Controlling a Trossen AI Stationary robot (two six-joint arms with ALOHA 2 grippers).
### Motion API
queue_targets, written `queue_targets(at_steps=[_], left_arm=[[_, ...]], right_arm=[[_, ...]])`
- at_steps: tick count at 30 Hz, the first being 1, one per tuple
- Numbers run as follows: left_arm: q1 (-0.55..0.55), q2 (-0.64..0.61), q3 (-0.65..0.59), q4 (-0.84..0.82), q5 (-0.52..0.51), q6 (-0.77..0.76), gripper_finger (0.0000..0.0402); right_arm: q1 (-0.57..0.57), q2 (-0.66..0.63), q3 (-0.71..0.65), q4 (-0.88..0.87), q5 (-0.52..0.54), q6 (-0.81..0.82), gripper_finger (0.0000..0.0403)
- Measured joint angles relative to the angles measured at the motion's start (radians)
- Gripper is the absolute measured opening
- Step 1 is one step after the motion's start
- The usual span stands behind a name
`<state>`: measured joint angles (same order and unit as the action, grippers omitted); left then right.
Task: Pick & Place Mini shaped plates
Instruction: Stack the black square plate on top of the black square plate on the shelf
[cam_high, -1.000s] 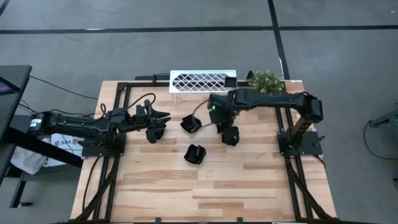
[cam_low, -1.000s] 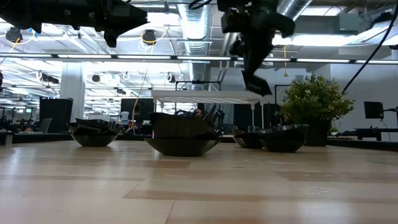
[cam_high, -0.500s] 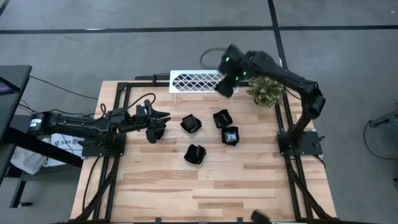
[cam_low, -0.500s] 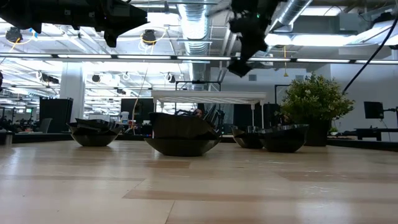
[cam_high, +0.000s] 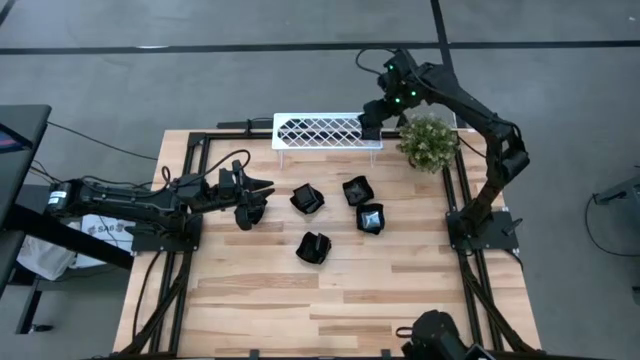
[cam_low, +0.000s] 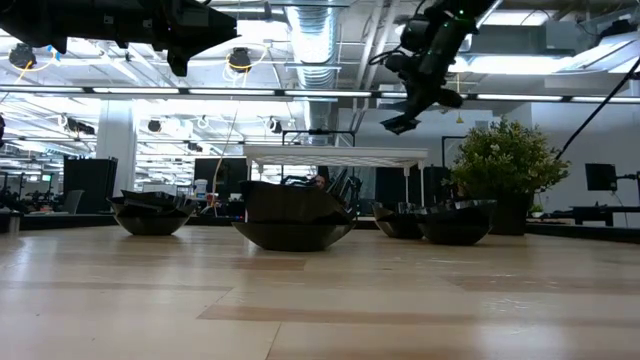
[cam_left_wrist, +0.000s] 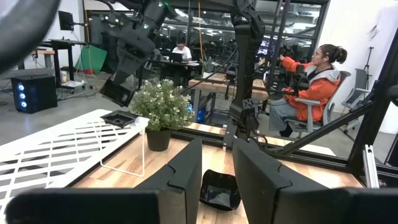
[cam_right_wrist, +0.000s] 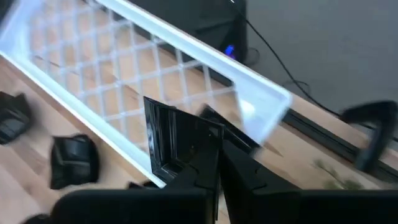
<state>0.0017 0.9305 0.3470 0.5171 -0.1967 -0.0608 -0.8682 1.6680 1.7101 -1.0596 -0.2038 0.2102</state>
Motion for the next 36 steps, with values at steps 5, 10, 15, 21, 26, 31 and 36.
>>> queue_targets(at_steps=[5, 10, 15, 21, 26, 31, 36], left_arm=[[0.0, 0.0, 0.0, 0.0, 0.0, -0.007, 0.0093], [0.0, 0.0, 0.0, 0.0, 0.0, -0.008, 0.0093], [0.0, 0.0, 0.0, 0.0, 0.0, -0.008, 0.0093], [0.0, 0.0, 0.0, 0.0, 0.0, -0.008, 0.0093], [0.0, 0.0, 0.0, 0.0, 0.0, -0.004, 0.0093], [0.0, 0.0, 0.0, 0.0, 0.0, -0.004, 0.0093], [0.0, 0.0, 0.0, 0.0, 0.0, -0.004, 0.0093]], right_arm=[[0.009, 0.0, -0.028, 0.021, -0.009, 0.029, 0.0008], [0.017, 0.001, -0.055, 0.004, -0.005, 0.062, 0.0008], [0.036, 0.0, -0.057, -0.003, 0.006, 0.114, 0.0008], [0.045, 0.0, -0.057, -0.017, 0.095, 0.155, 0.0008], [0.043, 0.0, -0.057, -0.023, 0.104, 0.184, 0.0008], [0.046, 0.0, -0.057, -0.028, 0.106, 0.218, 0.0008], [0.056, 0.0, -0.057, -0.035, 0.109, 0.237, 0.0008]])
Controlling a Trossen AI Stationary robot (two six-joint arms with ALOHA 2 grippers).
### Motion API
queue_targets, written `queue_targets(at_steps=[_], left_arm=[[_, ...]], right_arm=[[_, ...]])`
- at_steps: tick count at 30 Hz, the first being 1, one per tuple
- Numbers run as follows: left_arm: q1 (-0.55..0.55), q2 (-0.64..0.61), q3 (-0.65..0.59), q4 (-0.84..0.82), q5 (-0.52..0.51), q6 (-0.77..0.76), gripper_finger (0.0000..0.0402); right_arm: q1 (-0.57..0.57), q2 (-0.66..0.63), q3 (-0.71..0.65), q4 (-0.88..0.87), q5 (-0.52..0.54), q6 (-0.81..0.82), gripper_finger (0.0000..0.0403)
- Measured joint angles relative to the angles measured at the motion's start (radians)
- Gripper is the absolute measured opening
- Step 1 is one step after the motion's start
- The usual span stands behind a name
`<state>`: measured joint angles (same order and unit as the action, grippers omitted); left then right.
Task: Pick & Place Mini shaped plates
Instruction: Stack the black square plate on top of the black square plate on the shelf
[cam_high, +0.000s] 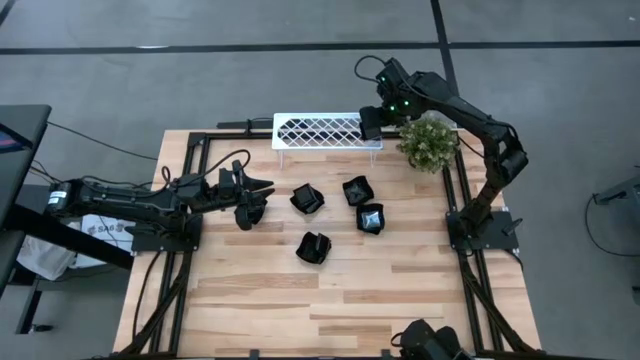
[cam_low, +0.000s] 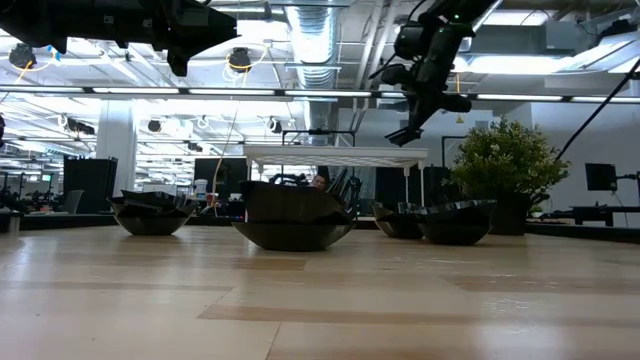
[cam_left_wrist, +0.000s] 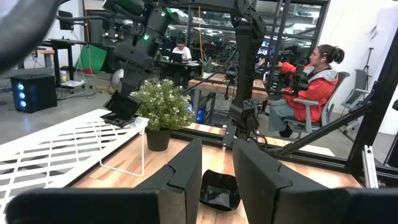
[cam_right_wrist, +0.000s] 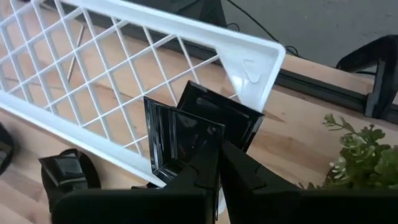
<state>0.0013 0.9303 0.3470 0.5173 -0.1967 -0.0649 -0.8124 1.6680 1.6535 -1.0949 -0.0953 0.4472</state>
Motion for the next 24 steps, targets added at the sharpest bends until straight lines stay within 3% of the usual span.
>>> queue_targets(at_steps=[6, 24], left_arm=[[0.0, 0.0, 0.0, 0.0, 0.0, 0.0, 0.0093], [0.0, 0.0, 0.0, 0.0, 0.0, 0.0, 0.0093]], right_arm=[[0.007, 0.006, 0.0, -0.015, 0.036, 0.086, 0.0008], [0.015, 0.006, 0.0, -0.019, 0.048, 0.096, 0.0008]])
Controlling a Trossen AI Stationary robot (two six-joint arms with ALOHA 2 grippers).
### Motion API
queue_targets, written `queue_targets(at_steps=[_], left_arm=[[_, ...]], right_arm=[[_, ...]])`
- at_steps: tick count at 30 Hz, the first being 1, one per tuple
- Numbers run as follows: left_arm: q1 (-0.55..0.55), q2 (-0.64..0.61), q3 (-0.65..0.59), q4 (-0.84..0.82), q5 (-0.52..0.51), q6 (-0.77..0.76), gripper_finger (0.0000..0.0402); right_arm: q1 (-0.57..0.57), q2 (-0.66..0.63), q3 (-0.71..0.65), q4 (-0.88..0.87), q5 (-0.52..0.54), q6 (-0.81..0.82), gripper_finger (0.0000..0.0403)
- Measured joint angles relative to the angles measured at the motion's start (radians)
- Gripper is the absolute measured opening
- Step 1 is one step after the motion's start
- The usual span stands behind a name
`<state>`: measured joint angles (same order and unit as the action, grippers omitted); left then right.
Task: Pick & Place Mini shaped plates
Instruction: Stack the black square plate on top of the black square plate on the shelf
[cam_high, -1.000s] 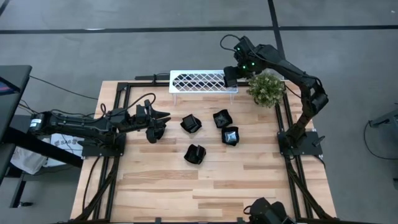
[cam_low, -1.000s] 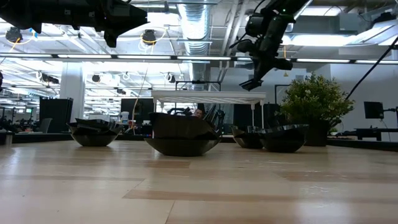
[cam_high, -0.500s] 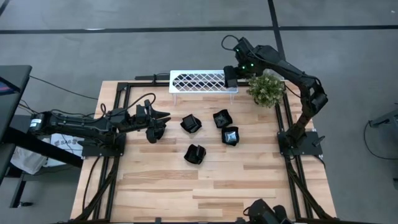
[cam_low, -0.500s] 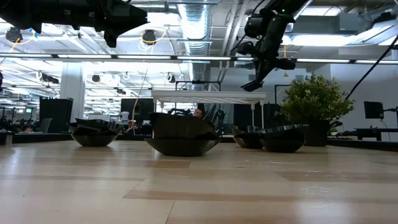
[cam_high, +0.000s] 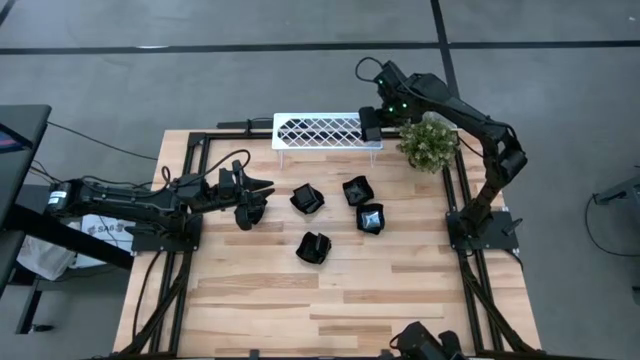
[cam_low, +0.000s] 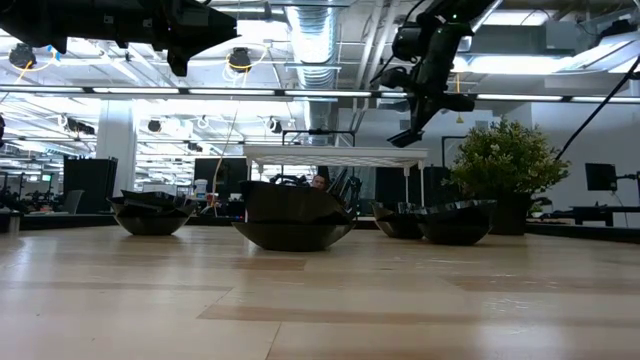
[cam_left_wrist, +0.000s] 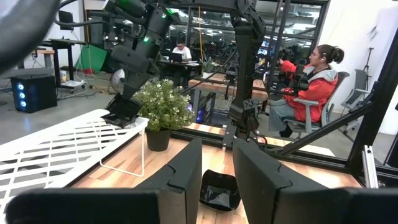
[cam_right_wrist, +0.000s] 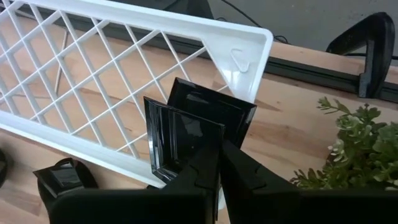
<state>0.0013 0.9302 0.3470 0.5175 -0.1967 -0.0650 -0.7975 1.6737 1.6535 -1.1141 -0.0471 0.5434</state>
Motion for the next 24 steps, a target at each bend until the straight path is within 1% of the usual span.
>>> queue_targets(at_steps=[6, 9, 18, 24], left_arm=[[0.0, 0.0, 0.0, 0.0, 0.0, 0.0, 0.0093], [0.0, 0.0, 0.0, 0.0, 0.0, 0.0, 0.0093], [0.0, 0.0, 0.0, 0.0, 0.0, 0.0, 0.0093], [0.0, 0.0, 0.0, 0.0, 0.0, 0.0, 0.0093]], right_arm=[[0.006, 0.0, 0.0, 0.0, 0.004, 0.008, 0.0009], [0.006, 0.0, 0.0, 0.0, 0.007, 0.007, 0.0016], [0.006, 0.0, 0.0, 0.0, 0.008, -0.004, 0.0064], [0.005, 0.0, 0.0, 0.001, 0.013, -0.1, 0.0074]])
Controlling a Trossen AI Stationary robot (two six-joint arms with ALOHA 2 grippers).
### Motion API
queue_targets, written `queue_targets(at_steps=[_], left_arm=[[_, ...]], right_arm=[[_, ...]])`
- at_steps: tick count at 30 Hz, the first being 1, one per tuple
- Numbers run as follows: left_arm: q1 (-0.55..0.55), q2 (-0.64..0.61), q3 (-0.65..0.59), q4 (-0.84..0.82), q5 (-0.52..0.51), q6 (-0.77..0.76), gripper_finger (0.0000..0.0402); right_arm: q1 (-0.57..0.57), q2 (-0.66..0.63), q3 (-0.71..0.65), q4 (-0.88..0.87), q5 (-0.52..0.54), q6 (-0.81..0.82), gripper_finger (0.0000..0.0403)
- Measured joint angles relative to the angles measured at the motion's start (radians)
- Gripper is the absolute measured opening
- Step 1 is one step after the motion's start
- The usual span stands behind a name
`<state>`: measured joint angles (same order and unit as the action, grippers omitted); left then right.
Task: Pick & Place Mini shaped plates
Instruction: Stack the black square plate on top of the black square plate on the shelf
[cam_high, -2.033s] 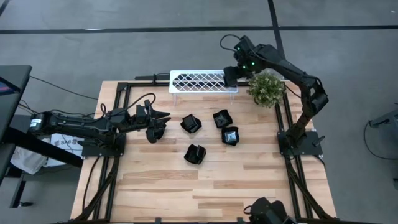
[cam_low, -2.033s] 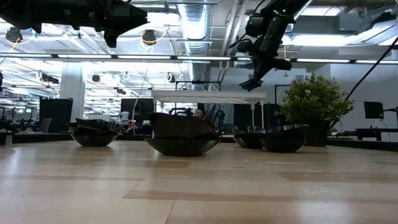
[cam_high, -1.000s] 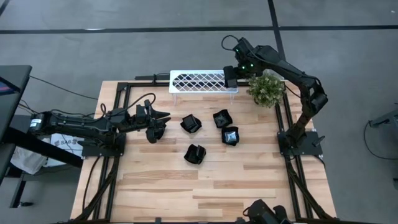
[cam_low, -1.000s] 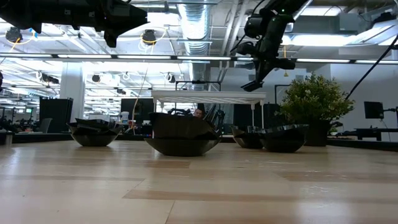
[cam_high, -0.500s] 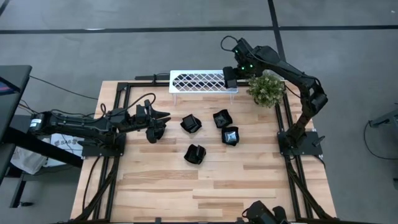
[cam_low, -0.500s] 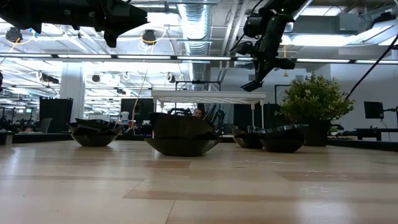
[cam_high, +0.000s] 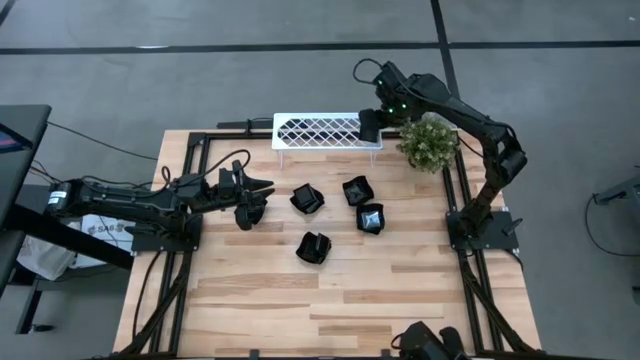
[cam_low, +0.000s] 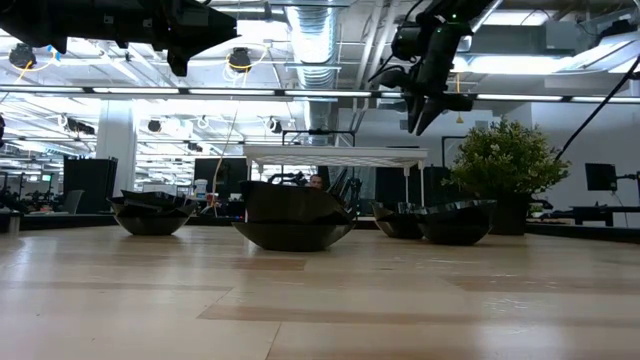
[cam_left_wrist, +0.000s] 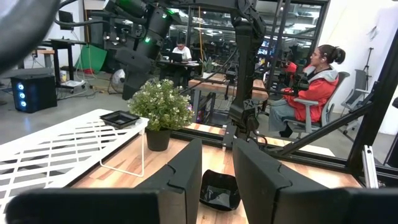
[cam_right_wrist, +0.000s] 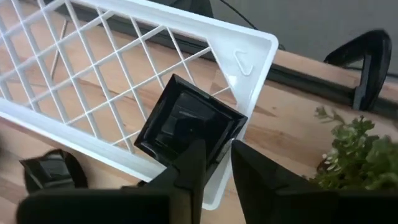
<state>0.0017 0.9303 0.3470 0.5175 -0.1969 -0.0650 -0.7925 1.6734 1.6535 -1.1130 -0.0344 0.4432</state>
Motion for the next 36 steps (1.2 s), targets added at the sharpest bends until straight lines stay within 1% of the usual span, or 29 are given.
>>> queue_targets(at_steps=[2, 5, 8, 11, 13, 16, 19, 22, 24, 27, 29, 32, 36], left_arm=[[0.0, 0.0, 0.0, 0.0, 0.0, 0.0, 0.0093], [0.0, 0.0, 0.0, 0.0, 0.0, 0.0, 0.0093], [0.0, 0.0, 0.0, 0.002, -0.007, 0.038, 0.0093], [0.0, 0.0, 0.0, 0.005, -0.026, 0.051, 0.0093], [0.0, 0.0, 0.0, 0.001, -0.028, 0.049, 0.0093], [0.0, 0.0, 0.0, -0.025, -0.027, 0.027, 0.0093], [-0.013, 0.0, 0.0, -0.072, -0.026, 0.025, 0.0093], [-0.064, 0.014, 0.0, -0.116, 0.042, 0.112, 0.0093], [-0.108, 0.036, 0.0, -0.1, 0.051, 0.174, 0.0093], [-0.155, 0.084, 0.0, -0.037, 0.049, 0.28, 0.0093], [-0.169, 0.125, 0.0, 0.011, 0.051, 0.319, 0.0093], [-0.169, 0.191, 0.0, 0.091, 0.044, 0.318, 0.0093], [-0.156, 0.257, 0.007, 0.126, 0.035, 0.281, 0.0093]], right_arm=[[-0.001, -0.01, 0.0, 0.004, 0.019, -0.047, 0.0073], [0.016, -0.052, 0.0, 0.035, 0.108, -0.132, 0.0071], [0.07, -0.114, 0.0, 0.058, 0.278, -0.186, 0.0071], [0.154, -0.197, -0.028, 0.088, 0.452, -0.207, 0.0071], [0.21, -0.27, -0.088, 0.136, 0.5, -0.235, 0.0071], [0.299, -0.392, -0.229, 0.259, 0.504, -0.29, 0.0071], [0.399, -0.516, -0.417, 0.41, 0.476, -0.324, 0.0071], [0.508, -0.624, -0.622, 0.586, 0.438, -0.358, 0.0071], [0.583, -0.679, -0.747, 0.71, 0.423, -0.385, 0.0071], [0.684, -0.732, -0.899, 0.893, 0.424, -0.414, 0.0071], [0.742, -0.747, -0.972, 0.983, 0.423, -0.44, 0.0071], [0.812, -0.743, -1.038, 1.062, 0.424, -0.49, 0.0071], [0.873, -0.699, -1.057, 1.08, 0.424, -0.548, 0.0071]])
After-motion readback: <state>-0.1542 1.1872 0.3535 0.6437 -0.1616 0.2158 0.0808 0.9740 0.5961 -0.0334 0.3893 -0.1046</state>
